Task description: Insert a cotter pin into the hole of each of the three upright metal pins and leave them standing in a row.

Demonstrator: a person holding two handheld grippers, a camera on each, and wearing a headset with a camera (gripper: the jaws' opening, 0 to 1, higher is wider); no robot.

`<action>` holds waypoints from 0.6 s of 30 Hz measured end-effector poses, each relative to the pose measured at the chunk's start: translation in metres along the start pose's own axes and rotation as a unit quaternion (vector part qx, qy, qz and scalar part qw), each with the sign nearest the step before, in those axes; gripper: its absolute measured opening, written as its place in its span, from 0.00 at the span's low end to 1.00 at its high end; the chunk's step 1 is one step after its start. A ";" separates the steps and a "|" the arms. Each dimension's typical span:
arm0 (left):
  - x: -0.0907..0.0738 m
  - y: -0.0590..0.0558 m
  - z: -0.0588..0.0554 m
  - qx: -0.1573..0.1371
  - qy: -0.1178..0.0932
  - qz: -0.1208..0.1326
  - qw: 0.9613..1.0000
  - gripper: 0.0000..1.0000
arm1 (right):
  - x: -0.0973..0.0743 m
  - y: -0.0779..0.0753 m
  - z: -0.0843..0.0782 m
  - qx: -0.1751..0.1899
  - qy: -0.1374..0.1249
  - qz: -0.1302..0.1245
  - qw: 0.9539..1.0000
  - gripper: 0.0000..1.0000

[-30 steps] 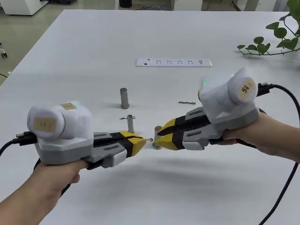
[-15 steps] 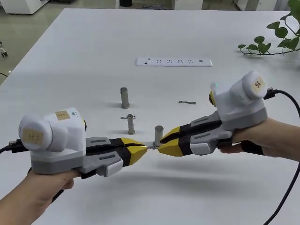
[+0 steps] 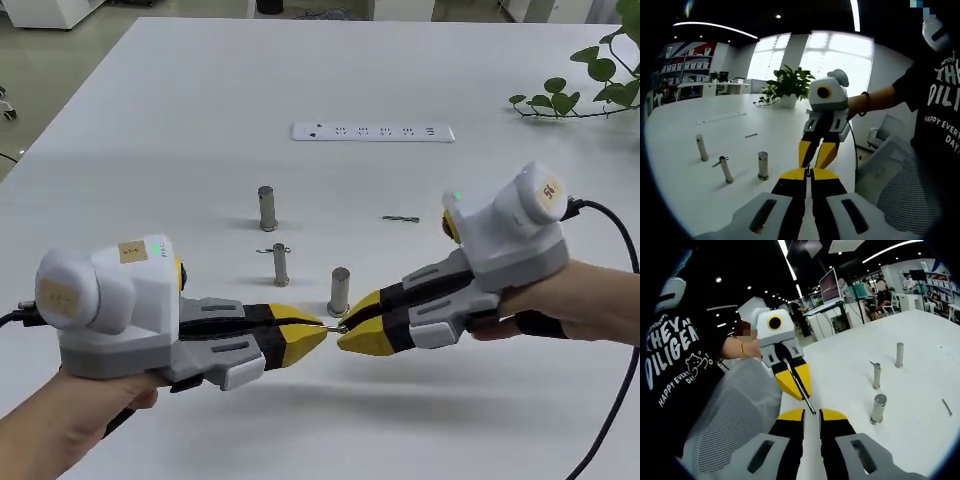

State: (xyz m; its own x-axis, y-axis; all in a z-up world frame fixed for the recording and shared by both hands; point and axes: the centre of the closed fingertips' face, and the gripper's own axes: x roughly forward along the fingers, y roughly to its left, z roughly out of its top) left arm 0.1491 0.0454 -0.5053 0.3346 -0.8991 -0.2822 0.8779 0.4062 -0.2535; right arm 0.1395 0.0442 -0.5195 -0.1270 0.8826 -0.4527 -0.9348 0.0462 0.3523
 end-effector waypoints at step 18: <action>0.003 -0.008 -0.001 -0.003 0.000 -0.020 1.000 0.00 | 0.002 0.007 -0.004 -0.066 0.030 0.013 0.997 0.00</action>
State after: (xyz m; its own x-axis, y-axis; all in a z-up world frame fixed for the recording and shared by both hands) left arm 0.1424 0.0396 -0.5046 0.2990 -0.9147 -0.2718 0.8885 0.3708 -0.2704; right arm 0.1319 0.0442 -0.5209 -0.1684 0.8524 -0.4950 -0.9658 -0.0422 0.2560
